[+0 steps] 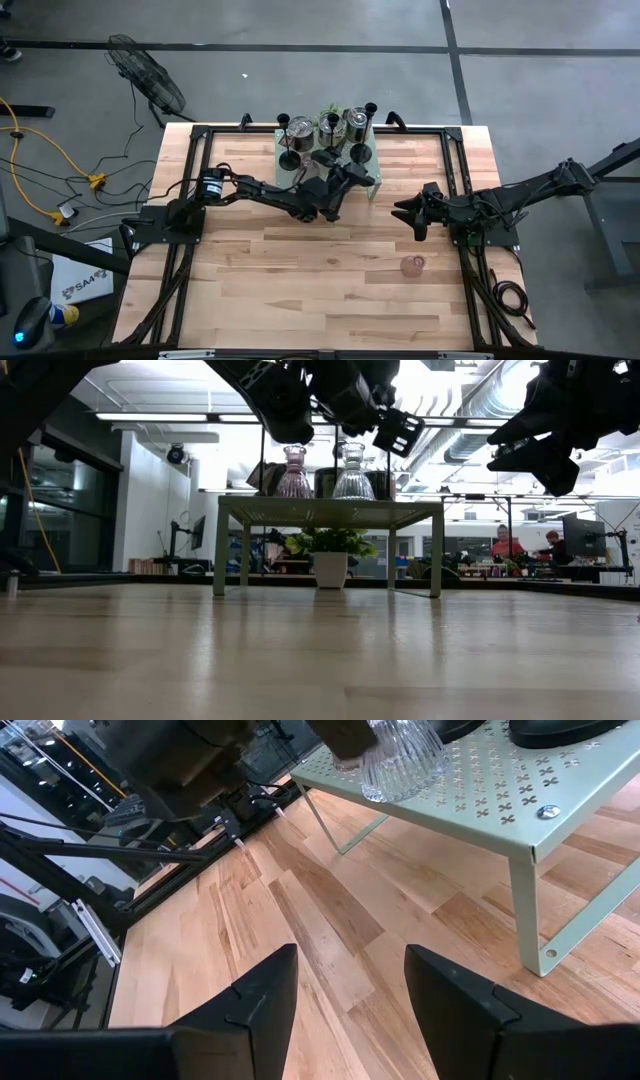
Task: Pick & Place candle stick holders
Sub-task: Put the transparent candle holder on the shelf
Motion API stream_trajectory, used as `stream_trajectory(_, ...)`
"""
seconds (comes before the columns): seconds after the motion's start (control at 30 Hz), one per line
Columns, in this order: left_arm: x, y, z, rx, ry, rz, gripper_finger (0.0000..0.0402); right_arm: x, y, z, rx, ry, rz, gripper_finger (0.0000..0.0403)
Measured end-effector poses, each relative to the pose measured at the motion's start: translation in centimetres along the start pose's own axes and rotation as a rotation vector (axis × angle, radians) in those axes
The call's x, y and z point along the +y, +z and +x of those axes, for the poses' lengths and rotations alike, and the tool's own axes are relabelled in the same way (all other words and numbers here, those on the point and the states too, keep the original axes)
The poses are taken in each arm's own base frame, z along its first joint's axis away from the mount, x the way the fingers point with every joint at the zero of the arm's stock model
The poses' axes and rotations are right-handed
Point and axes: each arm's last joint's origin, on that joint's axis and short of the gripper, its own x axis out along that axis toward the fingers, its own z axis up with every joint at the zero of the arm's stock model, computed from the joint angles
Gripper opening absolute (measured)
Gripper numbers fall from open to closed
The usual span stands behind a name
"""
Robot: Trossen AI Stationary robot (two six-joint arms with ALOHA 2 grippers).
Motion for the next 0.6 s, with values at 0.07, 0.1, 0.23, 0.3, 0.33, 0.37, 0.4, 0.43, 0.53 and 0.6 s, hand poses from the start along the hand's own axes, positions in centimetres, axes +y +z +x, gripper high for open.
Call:
stream_trajectory(0.07, 0.2, 0.4, -0.3, -0.036, -0.001, -0.004, 0.0251, 0.0, 0.0, 0.0, 0.000, 0.000, 0.000, 0.0178)
stream_trajectory(0.1, 0.4, 0.5, -0.4, -0.052, -0.001, -0.002, 0.0251, 0.0, 0.0, 0.0, 0.000, 0.000, 0.000, 0.0178)
stream_trajectory(0.23, 0.6, 1.0, -1.0, -0.100, -0.005, 0.005, 0.0251, 0.0, 0.0, 0.0, 0.000, 0.000, 0.000, 0.0178)
stream_trajectory(0.3, 0.7, 1.2, -1.3, -0.111, -0.001, -0.013, 0.0251, 0.0, 0.0, 0.0, 0.000, 0.000, 0.000, 0.0178)
stream_trajectory(0.33, 0.8, 1.4, -1.6, -0.117, 0.002, -0.020, 0.0251, 0.0, 0.0, 0.0, 0.000, 0.000, 0.000, 0.0178)
stream_trajectory(0.37, 0.9, 1.5, -1.8, -0.124, 0.005, -0.031, 0.0251, 0.0, 0.0, 0.0, 0.000, 0.000, 0.000, 0.0178)
stream_trajectory(0.4, 1.0, 1.7, -2.0, -0.130, 0.007, -0.046, 0.0251, 0.0, 0.0, 0.0, 0.000, 0.000, 0.000, 0.0178)
stream_trajectory(0.43, 1.1, 1.8, -2.2, -0.135, 0.006, -0.057, 0.0251, 0.0, 0.0, 0.0, 0.000, 0.000, 0.000, 0.0178)
stream_trajectory(0.53, 1.1, 2.2, -3.1, -0.163, -0.002, -0.047, 0.0251, 0.0, 0.0, 0.0, 0.000, 0.000, 0.000, 0.0178)
stream_trajectory(0.6, 1.0, 2.5, -3.9, -0.180, -0.014, -0.040, 0.0249, 0.0, 0.0, 0.0, 0.000, 0.000, 0.000, 0.0178)
